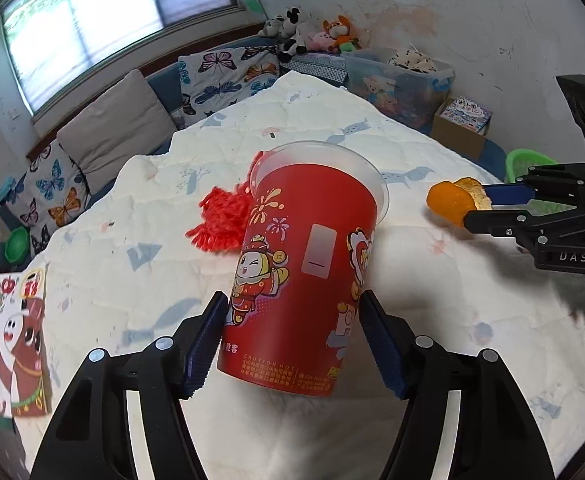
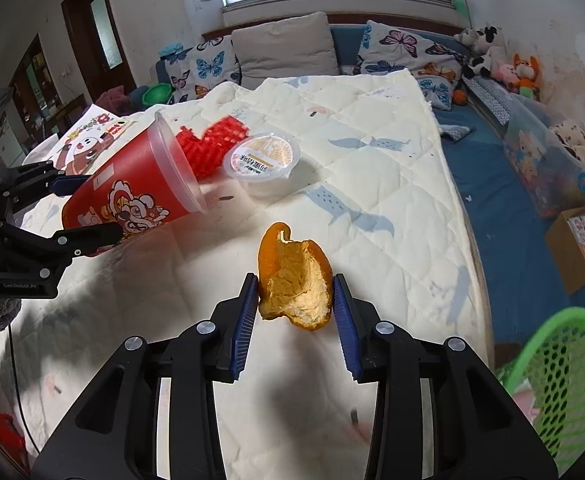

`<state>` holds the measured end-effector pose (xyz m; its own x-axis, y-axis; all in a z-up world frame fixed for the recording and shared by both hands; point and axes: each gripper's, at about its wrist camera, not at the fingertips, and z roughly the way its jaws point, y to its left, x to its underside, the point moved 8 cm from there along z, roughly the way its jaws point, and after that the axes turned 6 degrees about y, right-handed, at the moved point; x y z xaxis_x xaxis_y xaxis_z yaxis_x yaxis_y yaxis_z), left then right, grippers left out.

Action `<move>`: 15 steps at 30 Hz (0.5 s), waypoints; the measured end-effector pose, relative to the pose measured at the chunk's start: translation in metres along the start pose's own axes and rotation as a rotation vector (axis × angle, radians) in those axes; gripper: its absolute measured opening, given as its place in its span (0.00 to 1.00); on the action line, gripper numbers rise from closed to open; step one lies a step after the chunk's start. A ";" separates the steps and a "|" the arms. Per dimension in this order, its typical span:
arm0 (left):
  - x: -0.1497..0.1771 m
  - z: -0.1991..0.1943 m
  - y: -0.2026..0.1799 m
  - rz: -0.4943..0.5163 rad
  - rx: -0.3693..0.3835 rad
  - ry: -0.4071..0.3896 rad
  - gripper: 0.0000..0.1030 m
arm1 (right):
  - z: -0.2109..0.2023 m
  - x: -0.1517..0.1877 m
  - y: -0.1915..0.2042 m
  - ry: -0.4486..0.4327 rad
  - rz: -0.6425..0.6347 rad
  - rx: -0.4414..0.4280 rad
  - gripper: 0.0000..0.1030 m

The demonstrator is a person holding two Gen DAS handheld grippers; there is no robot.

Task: Collect trash
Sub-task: 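Release the orange peel into the green basket with the right gripper while the left carries the cup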

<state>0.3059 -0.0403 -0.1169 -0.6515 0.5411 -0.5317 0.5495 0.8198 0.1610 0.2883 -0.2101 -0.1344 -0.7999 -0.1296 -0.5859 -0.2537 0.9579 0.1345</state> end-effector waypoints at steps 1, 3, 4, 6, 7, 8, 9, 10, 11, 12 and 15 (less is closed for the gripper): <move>0.002 -0.003 -0.001 -0.004 0.002 -0.002 0.63 | -0.005 0.003 0.000 -0.002 0.000 -0.002 0.37; 0.005 -0.011 -0.007 -0.009 0.011 -0.005 0.63 | -0.013 0.009 0.001 -0.007 0.000 -0.003 0.37; 0.007 -0.017 -0.011 -0.006 0.007 -0.011 0.63 | -0.018 0.012 0.001 -0.010 0.000 -0.002 0.37; 0.008 -0.026 -0.018 -0.007 0.013 -0.020 0.63 | -0.028 0.018 0.000 -0.015 0.005 -0.004 0.37; 0.009 -0.030 -0.023 -0.008 0.019 -0.022 0.62 | -0.032 0.021 0.001 -0.018 0.007 -0.003 0.37; 0.010 -0.034 -0.027 -0.007 0.024 -0.025 0.62 | -0.036 0.024 0.000 -0.022 0.010 -0.002 0.37; 0.010 -0.037 -0.032 -0.004 0.029 -0.028 0.62 | -0.043 0.028 -0.002 -0.026 0.012 0.001 0.37; 0.011 -0.041 -0.038 0.002 0.032 -0.030 0.62 | -0.047 0.031 -0.003 -0.030 0.014 0.005 0.37; 0.013 -0.045 -0.043 0.005 0.035 -0.032 0.62 | -0.053 0.035 -0.005 -0.035 0.017 0.007 0.37; 0.013 -0.048 -0.049 0.009 0.041 -0.035 0.62 | -0.058 0.038 -0.007 -0.039 0.021 0.010 0.37; 0.013 -0.059 -0.072 0.022 0.060 -0.044 0.62 | -0.074 0.049 -0.016 -0.052 0.037 0.021 0.37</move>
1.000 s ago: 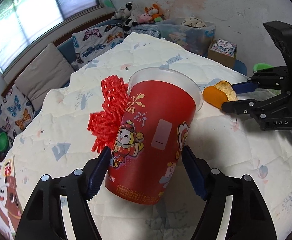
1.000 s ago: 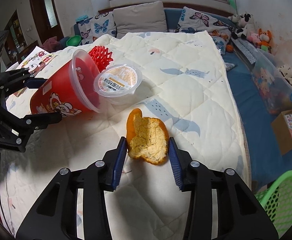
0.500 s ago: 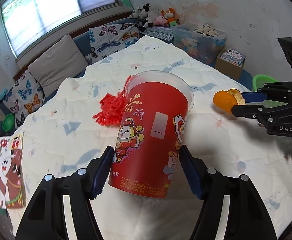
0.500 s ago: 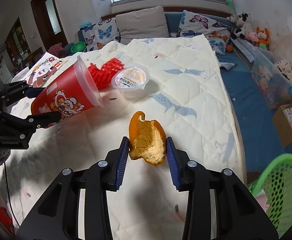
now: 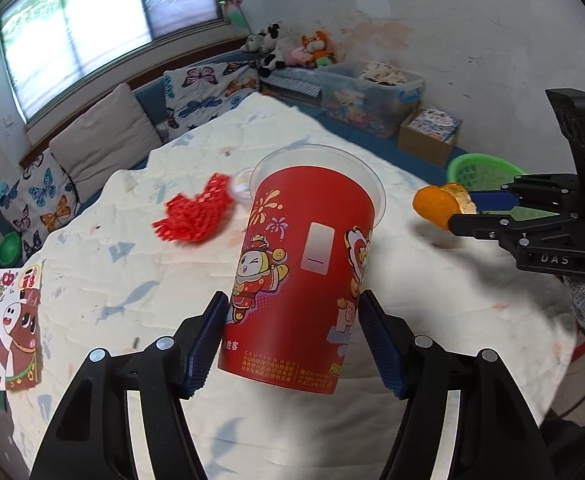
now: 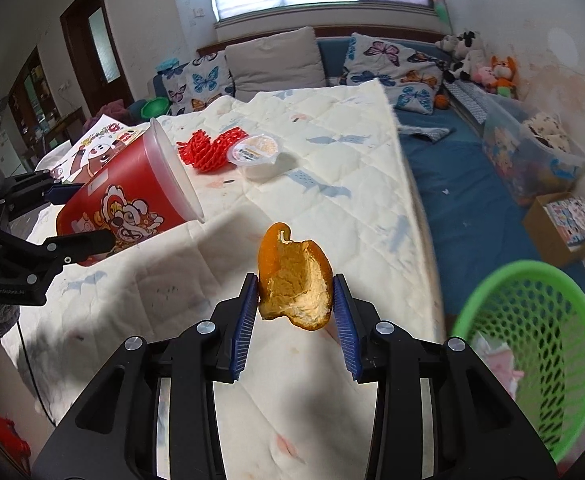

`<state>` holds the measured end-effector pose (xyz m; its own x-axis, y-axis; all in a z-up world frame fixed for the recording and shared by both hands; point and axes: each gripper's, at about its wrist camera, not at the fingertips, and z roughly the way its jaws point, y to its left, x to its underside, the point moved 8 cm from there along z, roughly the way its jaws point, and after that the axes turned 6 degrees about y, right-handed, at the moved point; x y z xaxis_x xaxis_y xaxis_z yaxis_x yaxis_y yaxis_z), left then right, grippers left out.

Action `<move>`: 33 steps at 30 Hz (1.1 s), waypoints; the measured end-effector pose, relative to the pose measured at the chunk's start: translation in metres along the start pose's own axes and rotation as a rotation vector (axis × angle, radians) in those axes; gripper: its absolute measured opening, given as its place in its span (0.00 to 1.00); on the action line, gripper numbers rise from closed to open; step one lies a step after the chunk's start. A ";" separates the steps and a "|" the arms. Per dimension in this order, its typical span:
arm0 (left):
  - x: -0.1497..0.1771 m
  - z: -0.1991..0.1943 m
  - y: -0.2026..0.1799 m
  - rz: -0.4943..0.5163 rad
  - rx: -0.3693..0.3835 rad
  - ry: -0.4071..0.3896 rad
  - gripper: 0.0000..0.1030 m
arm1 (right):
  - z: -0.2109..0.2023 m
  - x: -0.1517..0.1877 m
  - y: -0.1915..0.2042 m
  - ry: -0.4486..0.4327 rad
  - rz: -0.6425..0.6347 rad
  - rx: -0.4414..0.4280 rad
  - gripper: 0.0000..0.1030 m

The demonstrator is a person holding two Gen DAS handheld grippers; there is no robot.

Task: Collect trash
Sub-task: 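Release the orange peel into the green basket with the right gripper while the left carries the cup, then lower the red cup into the green basket and open the left gripper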

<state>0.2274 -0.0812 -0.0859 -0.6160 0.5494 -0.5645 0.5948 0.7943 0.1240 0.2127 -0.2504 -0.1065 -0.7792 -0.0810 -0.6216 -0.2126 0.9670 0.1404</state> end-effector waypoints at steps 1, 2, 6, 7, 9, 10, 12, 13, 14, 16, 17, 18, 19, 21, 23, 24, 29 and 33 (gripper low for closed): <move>-0.001 -0.002 -0.005 0.005 0.003 -0.003 0.62 | -0.006 0.004 -0.004 -0.004 0.007 0.007 0.37; -0.003 -0.004 -0.013 0.013 0.006 -0.008 0.62 | -0.010 0.008 -0.008 -0.007 0.013 0.012 0.37; -0.012 -0.010 -0.039 0.035 0.025 -0.018 0.62 | -0.031 0.024 -0.032 -0.017 0.046 0.046 0.37; -0.014 -0.010 -0.046 0.038 0.032 -0.020 0.62 | -0.037 0.028 -0.040 -0.017 0.059 0.056 0.37; -0.020 -0.011 -0.062 0.047 0.050 -0.023 0.62 | -0.046 0.036 -0.057 -0.018 0.082 0.081 0.37; -0.022 -0.011 -0.068 0.053 0.056 -0.024 0.62 | -0.051 0.040 -0.068 -0.020 0.095 0.098 0.37; -0.028 -0.010 -0.085 0.071 0.073 -0.025 0.62 | -0.060 0.048 -0.088 -0.020 0.120 0.127 0.37; -0.032 -0.009 -0.092 0.079 0.079 -0.025 0.62 | -0.064 0.052 -0.097 -0.020 0.132 0.142 0.37; -0.036 -0.008 -0.100 0.087 0.086 -0.026 0.62 | -0.070 0.056 -0.109 -0.020 0.148 0.160 0.37; -0.043 -0.007 -0.114 0.098 0.106 -0.027 0.62 | -0.076 0.063 -0.125 -0.018 0.171 0.187 0.38; -0.047 -0.007 -0.123 0.105 0.114 -0.029 0.62 | -0.080 0.068 -0.136 -0.015 0.185 0.204 0.38; -0.050 -0.006 -0.128 0.110 0.117 -0.030 0.62 | -0.082 0.071 -0.145 -0.014 0.196 0.218 0.38; -0.054 -0.005 -0.137 0.119 0.126 -0.030 0.62 | -0.084 0.074 -0.153 -0.013 0.208 0.229 0.39; -0.061 -0.004 -0.152 0.132 0.137 -0.030 0.62 | -0.088 0.081 -0.167 -0.010 0.232 0.246 0.40; -0.068 -0.001 -0.166 0.149 0.146 -0.028 0.62 | -0.092 0.086 -0.183 -0.014 0.261 0.260 0.41; -0.070 0.000 -0.171 0.154 0.151 -0.027 0.62 | -0.094 0.089 -0.188 -0.014 0.268 0.266 0.45; -0.083 0.007 -0.199 0.180 0.161 -0.016 0.62 | -0.106 0.099 -0.208 -0.041 0.309 0.285 0.56; -0.094 0.016 -0.217 0.201 0.168 -0.003 0.62 | -0.118 0.106 -0.216 -0.064 0.326 0.284 0.57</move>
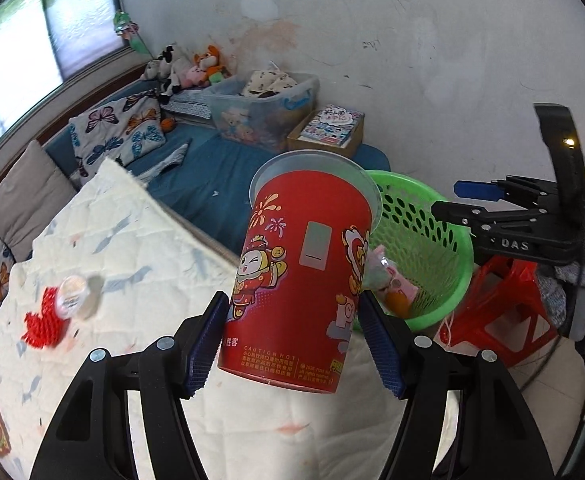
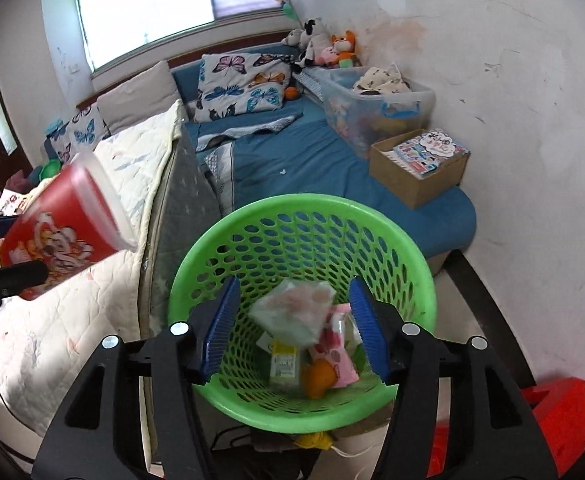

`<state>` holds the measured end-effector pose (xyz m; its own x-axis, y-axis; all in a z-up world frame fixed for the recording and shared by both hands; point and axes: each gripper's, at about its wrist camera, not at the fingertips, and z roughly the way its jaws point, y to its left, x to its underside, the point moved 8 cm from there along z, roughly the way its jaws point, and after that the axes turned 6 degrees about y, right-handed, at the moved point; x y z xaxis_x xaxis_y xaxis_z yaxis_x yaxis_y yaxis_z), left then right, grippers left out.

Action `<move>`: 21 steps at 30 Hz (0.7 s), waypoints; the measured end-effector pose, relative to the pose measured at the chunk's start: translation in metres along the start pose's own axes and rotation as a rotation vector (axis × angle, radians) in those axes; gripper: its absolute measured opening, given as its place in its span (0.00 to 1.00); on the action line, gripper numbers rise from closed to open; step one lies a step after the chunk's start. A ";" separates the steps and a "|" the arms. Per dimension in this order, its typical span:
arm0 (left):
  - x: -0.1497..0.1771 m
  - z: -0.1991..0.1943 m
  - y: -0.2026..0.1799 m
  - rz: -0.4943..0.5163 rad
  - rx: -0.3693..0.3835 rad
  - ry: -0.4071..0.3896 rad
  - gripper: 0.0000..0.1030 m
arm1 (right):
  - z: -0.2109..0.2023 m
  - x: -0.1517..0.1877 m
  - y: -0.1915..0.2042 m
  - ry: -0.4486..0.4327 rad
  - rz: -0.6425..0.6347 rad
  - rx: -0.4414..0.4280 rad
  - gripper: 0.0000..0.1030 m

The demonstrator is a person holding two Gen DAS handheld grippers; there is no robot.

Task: Collect trash
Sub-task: 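Lower the red cup into the green basket and open the left gripper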

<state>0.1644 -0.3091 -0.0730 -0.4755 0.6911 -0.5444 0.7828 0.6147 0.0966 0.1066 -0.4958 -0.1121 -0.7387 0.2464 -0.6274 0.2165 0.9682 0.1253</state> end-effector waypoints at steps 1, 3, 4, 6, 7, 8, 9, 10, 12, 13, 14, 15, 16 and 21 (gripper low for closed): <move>-0.003 0.004 -0.004 0.008 0.002 0.005 0.62 | -0.002 0.000 -0.002 -0.004 0.002 -0.002 0.57; -0.009 0.010 -0.013 0.022 0.008 0.017 0.62 | -0.007 0.002 -0.005 -0.013 0.003 -0.004 0.59; -0.011 0.015 -0.018 0.036 0.008 0.026 0.62 | -0.009 0.002 -0.006 -0.016 0.003 -0.005 0.59; -0.016 0.024 -0.028 0.058 0.007 0.043 0.62 | -0.013 0.002 -0.009 -0.022 0.004 -0.007 0.61; -0.019 0.027 -0.030 0.064 0.007 0.048 0.62 | -0.015 0.003 -0.011 -0.025 0.006 -0.009 0.61; -0.021 0.030 -0.034 0.070 0.007 0.055 0.62 | -0.017 0.004 -0.013 -0.030 0.010 -0.012 0.62; -0.025 0.036 -0.038 0.076 0.011 0.064 0.62 | -0.018 0.005 -0.013 -0.032 0.013 -0.014 0.62; -0.027 0.040 -0.041 0.079 0.014 0.071 0.62 | -0.019 0.006 -0.014 -0.033 0.015 -0.019 0.62; -0.032 0.049 -0.046 0.079 0.020 0.088 0.62 | -0.021 0.008 -0.014 -0.035 0.016 -0.023 0.62; -0.033 0.053 -0.049 0.077 0.022 0.096 0.62 | -0.022 0.009 -0.015 -0.036 0.016 -0.025 0.62; -0.034 0.057 -0.050 0.075 0.021 0.103 0.62 | -0.022 0.010 -0.016 -0.038 0.017 -0.025 0.62; -0.035 0.061 -0.053 0.075 0.023 0.109 0.61 | -0.022 0.010 -0.017 -0.038 0.018 -0.026 0.62; -0.037 0.065 -0.055 0.074 0.026 0.117 0.60 | -0.023 0.011 -0.018 -0.039 0.022 -0.028 0.63; -0.043 0.084 -0.061 0.043 0.045 0.149 0.57 | -0.021 0.012 -0.021 -0.039 0.033 -0.035 0.63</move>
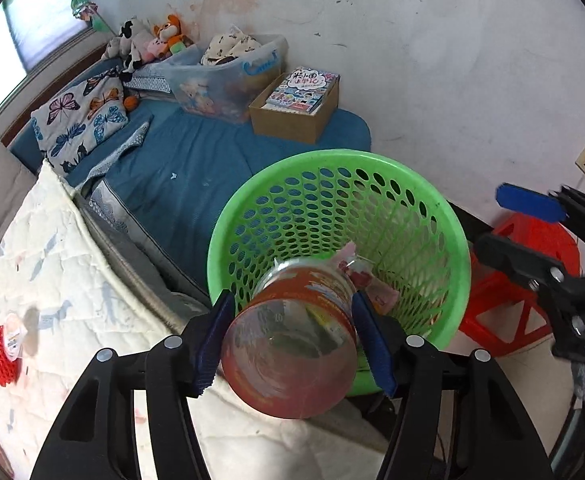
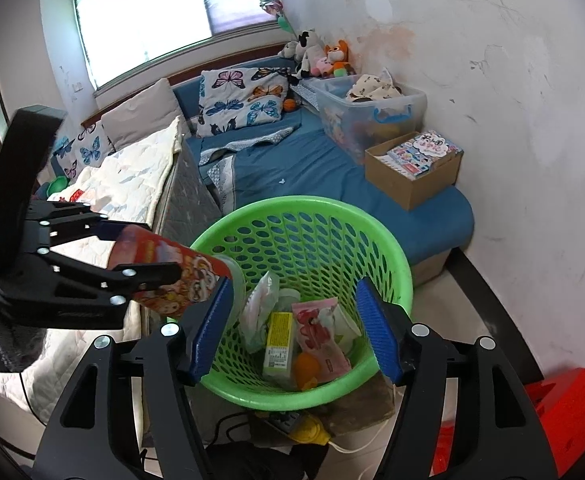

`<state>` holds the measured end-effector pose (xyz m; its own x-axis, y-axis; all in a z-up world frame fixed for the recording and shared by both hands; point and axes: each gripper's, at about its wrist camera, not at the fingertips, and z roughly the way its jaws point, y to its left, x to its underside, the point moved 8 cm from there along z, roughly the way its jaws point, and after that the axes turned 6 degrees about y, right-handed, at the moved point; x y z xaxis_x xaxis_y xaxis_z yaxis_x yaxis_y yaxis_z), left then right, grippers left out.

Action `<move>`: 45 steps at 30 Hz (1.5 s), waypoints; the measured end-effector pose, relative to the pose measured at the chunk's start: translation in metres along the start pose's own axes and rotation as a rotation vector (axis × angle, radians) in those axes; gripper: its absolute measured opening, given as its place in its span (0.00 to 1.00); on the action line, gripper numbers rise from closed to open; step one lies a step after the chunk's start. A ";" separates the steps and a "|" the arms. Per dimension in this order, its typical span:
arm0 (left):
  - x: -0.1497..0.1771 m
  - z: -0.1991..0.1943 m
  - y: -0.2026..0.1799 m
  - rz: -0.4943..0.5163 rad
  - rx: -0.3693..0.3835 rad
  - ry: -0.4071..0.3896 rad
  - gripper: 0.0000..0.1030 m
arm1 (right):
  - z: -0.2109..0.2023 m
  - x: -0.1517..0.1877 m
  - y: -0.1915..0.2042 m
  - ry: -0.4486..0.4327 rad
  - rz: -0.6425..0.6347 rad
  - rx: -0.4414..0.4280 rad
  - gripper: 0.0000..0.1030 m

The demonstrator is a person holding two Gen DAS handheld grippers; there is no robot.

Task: Collect trash
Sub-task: 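Lower the red cup into the green basket and open the left gripper, then move both grippers back over the mattress toward the red mesh and tub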

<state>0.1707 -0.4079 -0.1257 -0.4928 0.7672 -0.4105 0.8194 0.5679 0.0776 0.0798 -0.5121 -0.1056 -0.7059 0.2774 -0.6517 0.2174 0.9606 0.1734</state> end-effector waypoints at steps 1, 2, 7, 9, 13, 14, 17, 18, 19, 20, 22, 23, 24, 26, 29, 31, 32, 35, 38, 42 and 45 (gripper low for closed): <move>0.000 0.003 -0.001 -0.006 0.002 0.006 0.56 | 0.000 0.000 -0.001 0.001 0.003 -0.002 0.63; 0.000 0.006 -0.002 -0.014 0.006 0.010 0.56 | 0.000 0.001 -0.001 0.000 0.004 -0.002 0.63; 0.001 0.008 -0.001 -0.042 0.030 0.018 0.59 | 0.000 0.001 -0.003 0.002 0.008 -0.004 0.63; 0.002 0.005 0.004 -0.057 0.036 0.010 0.59 | 0.001 0.001 -0.002 0.003 0.012 -0.005 0.63; 0.008 -0.006 0.012 -0.077 0.032 -0.006 0.59 | 0.001 0.001 0.004 0.004 0.007 -0.013 0.63; 0.010 -0.009 0.015 -0.081 0.031 -0.012 0.59 | 0.001 0.000 0.008 0.004 0.002 -0.017 0.63; 0.017 -0.024 0.026 -0.092 0.014 -0.039 0.59 | 0.000 -0.002 0.016 0.002 -0.011 -0.035 0.63; 0.022 -0.031 0.032 -0.099 0.005 -0.051 0.59 | -0.001 -0.004 0.023 0.002 -0.020 -0.044 0.64; 0.024 -0.035 0.037 -0.105 -0.003 -0.058 0.59 | 0.000 -0.005 0.027 0.001 -0.026 -0.049 0.64; 0.029 -0.040 0.043 -0.113 -0.011 -0.067 0.60 | 0.000 -0.007 0.034 0.001 -0.037 -0.057 0.64; 0.037 -0.049 0.058 -0.134 -0.031 -0.079 0.60 | 0.001 -0.009 0.047 0.002 -0.054 -0.071 0.64; 0.041 -0.053 0.065 -0.144 -0.043 -0.084 0.60 | 0.002 -0.011 0.053 0.003 -0.062 -0.082 0.64; 0.045 -0.058 0.073 -0.153 -0.053 -0.090 0.61 | 0.003 -0.014 0.062 0.004 -0.072 -0.097 0.64; 0.056 -0.066 0.093 -0.181 -0.089 -0.097 0.63 | 0.006 -0.018 0.079 0.006 -0.093 -0.115 0.64; 0.070 -0.077 0.126 -0.222 -0.139 -0.101 0.64 | 0.010 -0.026 0.108 0.011 -0.132 -0.146 0.64; 0.080 -0.082 0.145 -0.246 -0.170 -0.101 0.65 | 0.013 -0.031 0.128 0.012 -0.162 -0.165 0.65; 0.084 -0.084 0.157 -0.264 -0.191 -0.100 0.66 | 0.015 -0.033 0.136 0.013 -0.173 -0.174 0.65; 0.101 -0.093 0.195 -0.325 -0.246 -0.097 0.67 | 0.022 -0.039 0.166 0.021 -0.210 -0.205 0.65; 0.117 -0.100 0.229 -0.371 -0.299 -0.091 0.67 | 0.029 -0.044 0.191 0.030 -0.237 -0.230 0.65; 0.137 -0.103 0.278 -0.432 -0.358 -0.067 0.67 | 0.038 -0.050 0.219 0.041 -0.273 -0.255 0.65; 0.151 -0.101 0.310 -0.468 -0.392 -0.050 0.67 | 0.046 -0.057 0.240 0.046 -0.301 -0.271 0.65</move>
<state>0.3211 -0.0855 -0.0723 -0.7520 0.4005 -0.5236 0.3463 0.9159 0.2031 0.2028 -0.2985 -0.0609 -0.7419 -0.0225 -0.6701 -0.1846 0.9676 0.1720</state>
